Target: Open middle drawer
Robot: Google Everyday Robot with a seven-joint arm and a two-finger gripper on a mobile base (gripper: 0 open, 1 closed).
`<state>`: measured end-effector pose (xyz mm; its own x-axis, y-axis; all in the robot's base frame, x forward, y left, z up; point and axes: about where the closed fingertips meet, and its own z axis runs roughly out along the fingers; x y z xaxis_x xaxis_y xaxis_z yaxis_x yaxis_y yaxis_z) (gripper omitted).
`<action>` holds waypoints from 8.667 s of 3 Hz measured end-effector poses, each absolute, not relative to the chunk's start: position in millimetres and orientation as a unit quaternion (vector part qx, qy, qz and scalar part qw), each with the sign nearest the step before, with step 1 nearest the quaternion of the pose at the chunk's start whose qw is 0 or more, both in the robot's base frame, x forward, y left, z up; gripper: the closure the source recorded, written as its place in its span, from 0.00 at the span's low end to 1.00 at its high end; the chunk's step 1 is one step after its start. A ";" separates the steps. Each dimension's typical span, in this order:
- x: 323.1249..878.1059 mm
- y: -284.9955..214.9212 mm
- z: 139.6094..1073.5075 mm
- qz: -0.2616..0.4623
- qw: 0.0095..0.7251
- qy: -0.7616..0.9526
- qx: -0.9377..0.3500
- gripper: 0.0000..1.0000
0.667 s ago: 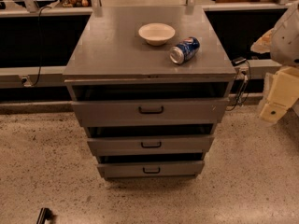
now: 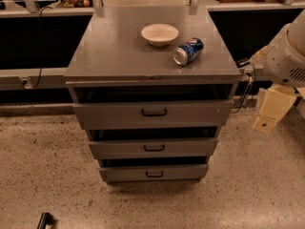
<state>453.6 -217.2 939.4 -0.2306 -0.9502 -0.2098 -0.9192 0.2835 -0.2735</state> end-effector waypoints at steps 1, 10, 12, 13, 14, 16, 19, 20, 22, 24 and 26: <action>469.2 -217.2 912.0 -0.028 0.203 0.769 -0.605 0.00; 531.0 -136.7 601.9 0.059 0.257 0.745 -0.613 0.00; 556.6 -109.8 512.3 0.083 0.239 0.724 -0.642 0.00; 573.7 -104.2 478.7 0.089 0.229 0.723 -0.646 0.00; 593.9 -111.0 452.9 0.080 0.226 0.728 -0.642 0.00; 625.4 -138.5 429.0 0.047 0.231 0.743 -0.627 0.00; 648.8 -160.0 435.3 0.024 0.254 0.749 -0.611 0.19; 650.8 -158.0 435.5 0.025 0.253 0.747 -0.614 0.42; 633.3 -146.9 434.9 0.044 0.235 0.737 -0.632 0.52; 598.6 -143.1 453.1 0.072 0.239 0.722 -0.645 0.28; 536.7 -158.7 473.4 0.128 0.218 0.694 -0.674 0.00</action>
Offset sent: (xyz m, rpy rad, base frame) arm 0.0031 0.0027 -0.0142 -0.0555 -0.0274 0.0281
